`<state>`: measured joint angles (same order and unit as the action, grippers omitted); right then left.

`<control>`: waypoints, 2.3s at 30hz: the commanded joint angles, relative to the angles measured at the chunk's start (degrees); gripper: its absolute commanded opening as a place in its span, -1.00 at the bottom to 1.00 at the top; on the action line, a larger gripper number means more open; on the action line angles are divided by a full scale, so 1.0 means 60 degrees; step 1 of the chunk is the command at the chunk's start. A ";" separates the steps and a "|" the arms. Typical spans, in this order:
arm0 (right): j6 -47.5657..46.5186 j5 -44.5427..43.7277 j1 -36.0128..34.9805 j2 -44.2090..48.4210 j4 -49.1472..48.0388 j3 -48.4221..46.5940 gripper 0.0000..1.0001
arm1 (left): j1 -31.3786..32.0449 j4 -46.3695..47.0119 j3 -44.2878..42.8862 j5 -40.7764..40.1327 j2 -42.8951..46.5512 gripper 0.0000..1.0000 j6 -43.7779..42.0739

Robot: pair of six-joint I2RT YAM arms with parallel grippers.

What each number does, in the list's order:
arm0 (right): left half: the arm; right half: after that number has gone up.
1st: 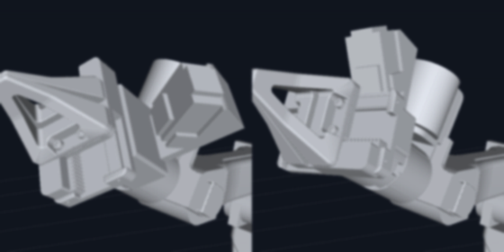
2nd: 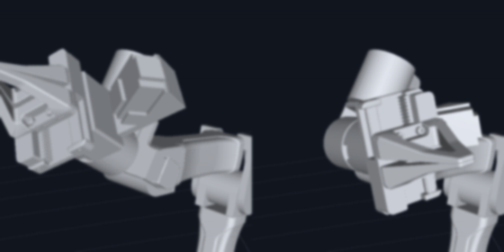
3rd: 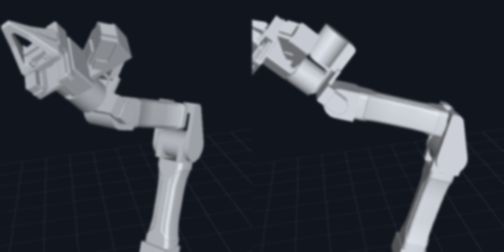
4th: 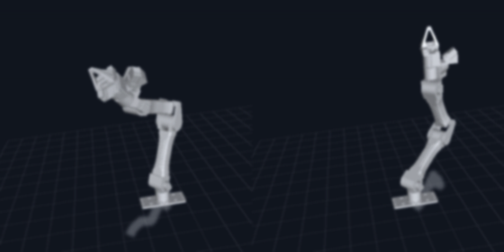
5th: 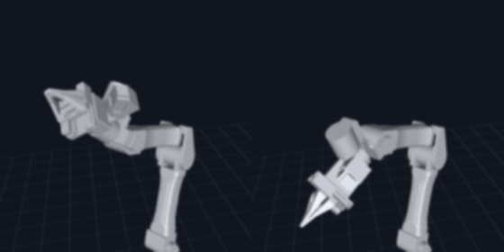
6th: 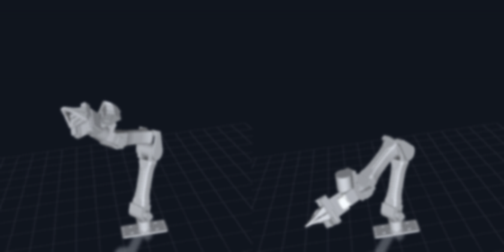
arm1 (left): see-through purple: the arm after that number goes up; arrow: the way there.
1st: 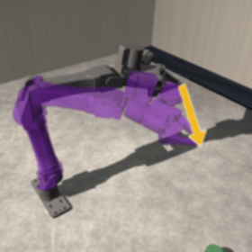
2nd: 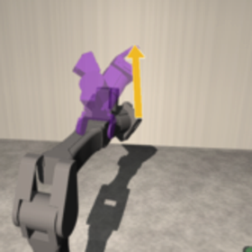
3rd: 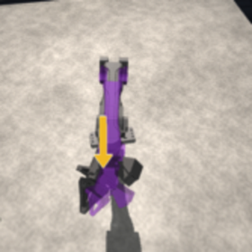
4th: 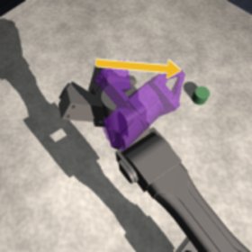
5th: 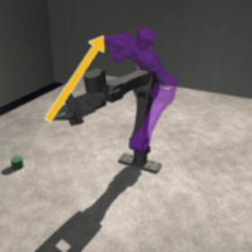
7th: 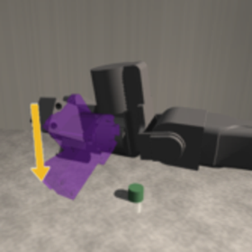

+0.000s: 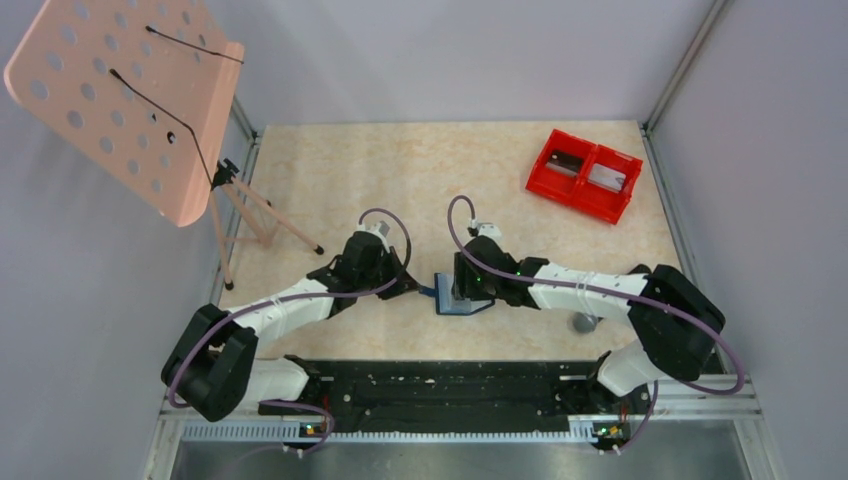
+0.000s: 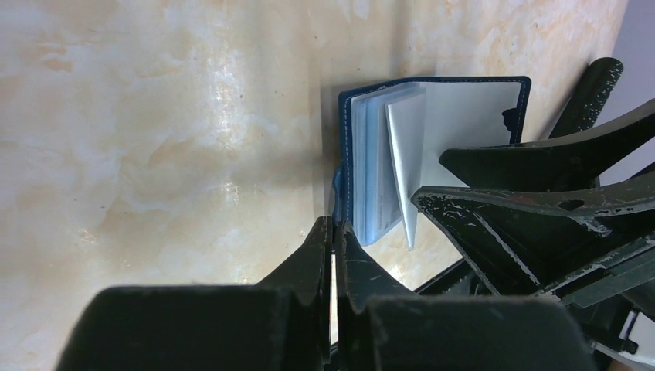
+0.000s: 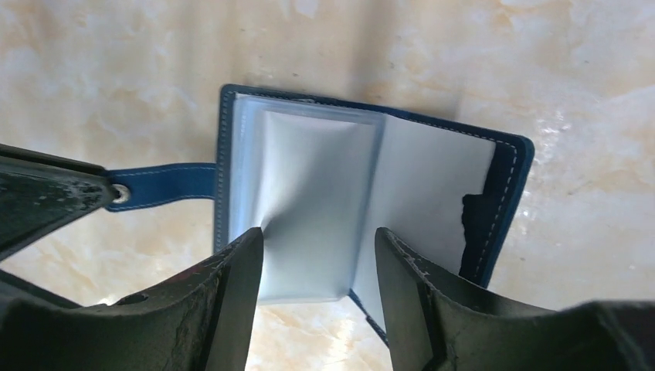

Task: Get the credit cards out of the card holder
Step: Remove the credit card from the card holder.

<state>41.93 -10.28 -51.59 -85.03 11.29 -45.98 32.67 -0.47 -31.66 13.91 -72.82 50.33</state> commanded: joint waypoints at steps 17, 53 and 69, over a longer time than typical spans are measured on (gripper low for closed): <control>-0.0265 0.0007 -0.0051 0.0495 -0.0776 0.0228 0.53 | -0.0008 0.0206 0.0189 -0.0288 0.0240 -1.00 -0.0155; -0.0536 -0.1947 -0.0100 0.0259 0.0539 0.0245 0.21 | 0.0034 0.0181 0.0303 -0.0521 0.0467 -1.00 -0.0036; -0.0456 -0.2772 0.0165 0.0599 0.1266 0.0426 -0.20 | 0.0042 0.0122 0.0282 -0.0505 0.0438 -1.00 -0.0086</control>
<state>39.44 -24.51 -51.31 -83.22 17.93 -43.86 32.71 -0.58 -30.28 11.25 -71.37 50.00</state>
